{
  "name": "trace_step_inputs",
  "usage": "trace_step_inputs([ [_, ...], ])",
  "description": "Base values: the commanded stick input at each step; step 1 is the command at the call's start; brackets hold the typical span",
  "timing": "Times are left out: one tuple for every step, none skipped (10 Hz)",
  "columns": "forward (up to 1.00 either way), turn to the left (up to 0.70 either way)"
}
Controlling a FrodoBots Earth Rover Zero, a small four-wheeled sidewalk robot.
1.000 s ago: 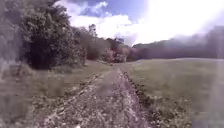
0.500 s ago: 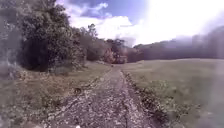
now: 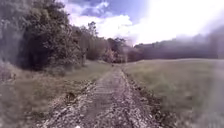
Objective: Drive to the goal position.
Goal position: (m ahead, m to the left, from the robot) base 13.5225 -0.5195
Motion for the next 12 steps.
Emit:
trace_step_inputs([
  [0.85,0.0],
  [0.85,0.0],
  [0.85,0.0],
  [0.85,0.0],
  [0.85,0.0],
  [0.85,0.0],
  [0.85,0.0],
  [0.85,0.0],
  [0.85,0.0],
  [0.85,0.0],
  [0.85,0.0],
  [0.85,0.0],
])
